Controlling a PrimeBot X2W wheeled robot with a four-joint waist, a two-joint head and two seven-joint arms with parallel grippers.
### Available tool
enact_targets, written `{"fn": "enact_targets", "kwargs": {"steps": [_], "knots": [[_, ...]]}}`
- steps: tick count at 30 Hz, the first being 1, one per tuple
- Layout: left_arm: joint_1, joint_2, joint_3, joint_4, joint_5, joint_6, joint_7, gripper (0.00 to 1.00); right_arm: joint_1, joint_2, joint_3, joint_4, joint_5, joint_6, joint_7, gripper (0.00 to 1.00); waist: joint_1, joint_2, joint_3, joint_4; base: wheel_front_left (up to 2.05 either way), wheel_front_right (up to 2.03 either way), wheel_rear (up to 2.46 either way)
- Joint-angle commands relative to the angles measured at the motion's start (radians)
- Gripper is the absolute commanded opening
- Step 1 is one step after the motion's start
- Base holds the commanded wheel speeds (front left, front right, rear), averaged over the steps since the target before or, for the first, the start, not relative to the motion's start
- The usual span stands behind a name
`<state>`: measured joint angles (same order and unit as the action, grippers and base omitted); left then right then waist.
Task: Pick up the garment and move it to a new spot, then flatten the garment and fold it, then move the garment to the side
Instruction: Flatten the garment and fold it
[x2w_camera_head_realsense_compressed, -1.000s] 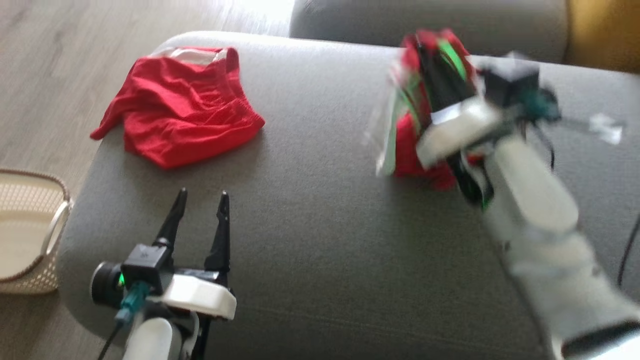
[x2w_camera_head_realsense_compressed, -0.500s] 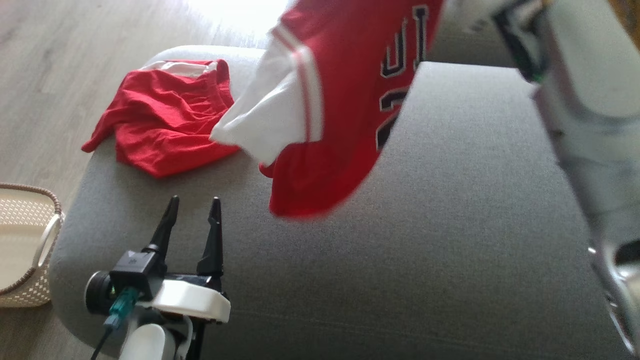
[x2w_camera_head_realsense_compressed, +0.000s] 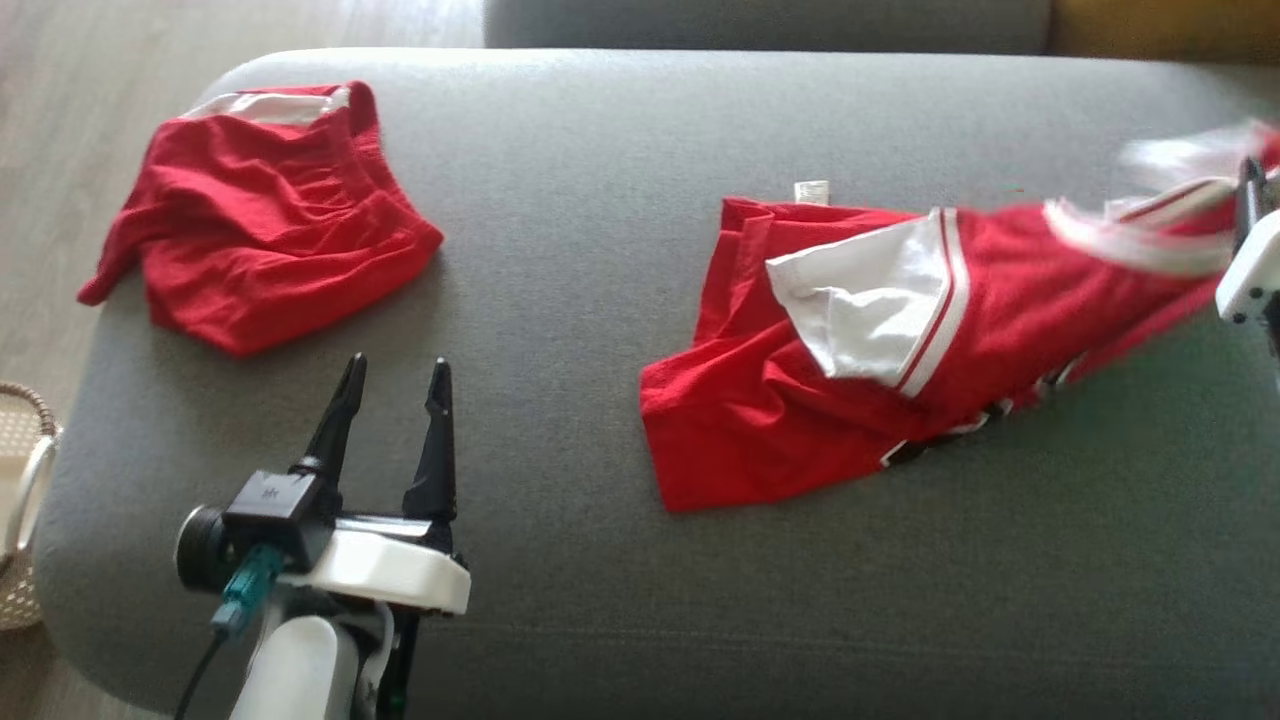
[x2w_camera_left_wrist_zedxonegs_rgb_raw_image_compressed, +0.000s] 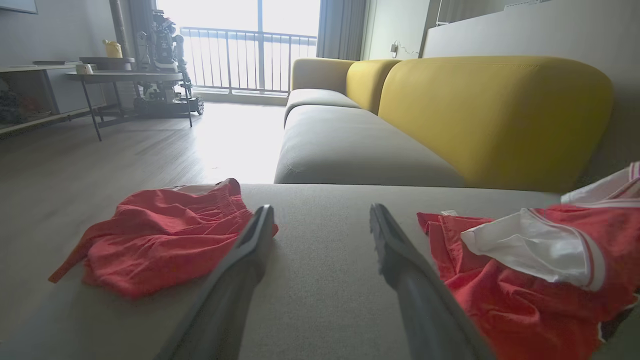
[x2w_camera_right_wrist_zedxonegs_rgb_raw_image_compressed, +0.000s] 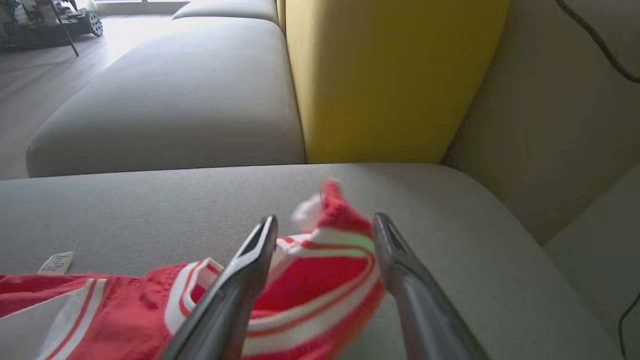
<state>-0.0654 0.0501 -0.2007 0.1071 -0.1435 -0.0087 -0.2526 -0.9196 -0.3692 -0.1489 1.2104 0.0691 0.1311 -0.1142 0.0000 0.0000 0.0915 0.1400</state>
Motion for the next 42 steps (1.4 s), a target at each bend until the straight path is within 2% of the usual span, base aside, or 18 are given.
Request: {"fn": "enact_targets", "kwargs": {"steps": [1, 4, 8, 13, 16, 20, 24, 27, 32, 38, 42], "knots": [[-0.046, 0.000, 0.026, -0.029, 0.001, 0.002, -0.009, 1.00, -0.054, 0.012, -0.004, -0.026, -0.021, 0.000, -0.004, 1.00, 0.0000, 0.0000, 0.008, -0.014, 0.00, 0.00, 0.00], [-0.049, 0.000, 0.025, -0.025, 0.003, 0.004, -0.009, 1.00, -0.069, 0.031, -0.085, -0.018, -0.071, 0.000, -0.017, 1.00, 0.0000, 0.0000, 0.006, -0.033, 0.00, 0.00, 0.00], [-0.048, 0.000, 0.029, -0.025, 0.004, 0.005, -0.009, 1.00, -0.082, 0.098, -0.125, -0.059, -0.115, 0.000, -0.061, 1.00, 0.0000, 0.0000, -0.006, -0.062, 0.00, 0.00, 0.00], [-0.047, 0.000, 0.035, -0.032, 0.002, 0.005, -0.009, 1.00, -0.038, 0.214, -0.023, -0.183, -0.113, 0.000, -0.127, 1.00, 0.0000, 0.0000, -0.022, -0.097, 0.00, 0.00, 0.00], [-0.046, 0.000, 0.035, -0.037, -0.003, 0.008, -0.009, 1.00, 0.052, 0.251, 0.077, -0.314, -0.087, 0.000, -0.142, 1.00, 0.0000, 0.0000, -0.027, -0.114, 0.00, 0.00, 0.00], [-0.046, 0.000, 0.027, -0.040, -0.008, 0.011, -0.009, 1.00, 0.232, 0.259, 0.161, -0.550, -0.053, 0.000, -0.147, 1.00, 0.0000, 0.0000, -0.033, -0.123, 0.00, 0.00, 0.00], [-0.040, 0.000, 0.027, -0.039, -0.020, 0.014, -0.009, 1.00, 0.436, 0.271, 0.187, -0.780, -0.039, 0.000, -0.147, 1.00, 0.0000, 0.0000, -0.035, -0.125, 0.00, 0.00, 0.00], [-0.032, 0.000, 0.030, -0.031, -0.018, 0.018, -0.009, 1.00, 0.561, 0.280, 0.199, -0.894, -0.053, 0.000, -0.144, 1.00, 0.0000, 0.0000, -0.033, -0.124, 0.00, 0.00, 0.00], [-0.028, 0.000, 0.034, -0.013, -0.024, 0.029, -0.009, 1.00, 0.673, 0.291, 0.228, -0.996, -0.086, 0.000, -0.110, 1.00, 0.0000, 0.0000, -0.022, -0.115, 0.00, 0.00, 0.00], [-0.037, 0.000, 0.020, -0.006, -0.031, 0.027, -0.009, 1.00, 0.688, 0.264, 0.302, -1.036, -0.122, 0.000, -0.077, 1.00, 0.0000, 0.0000, -0.004, -0.091, 0.00, 0.00, 0.00], [-0.050, 0.000, 0.004, -0.003, -0.039, 0.030, -0.009, 1.00, 0.662, 0.244, 0.361, -1.019, -0.130, 0.000, -0.027, 1.00, 0.0000, 0.0000, 0.019, -0.065, 0.00, 0.00, 0.00]]}}
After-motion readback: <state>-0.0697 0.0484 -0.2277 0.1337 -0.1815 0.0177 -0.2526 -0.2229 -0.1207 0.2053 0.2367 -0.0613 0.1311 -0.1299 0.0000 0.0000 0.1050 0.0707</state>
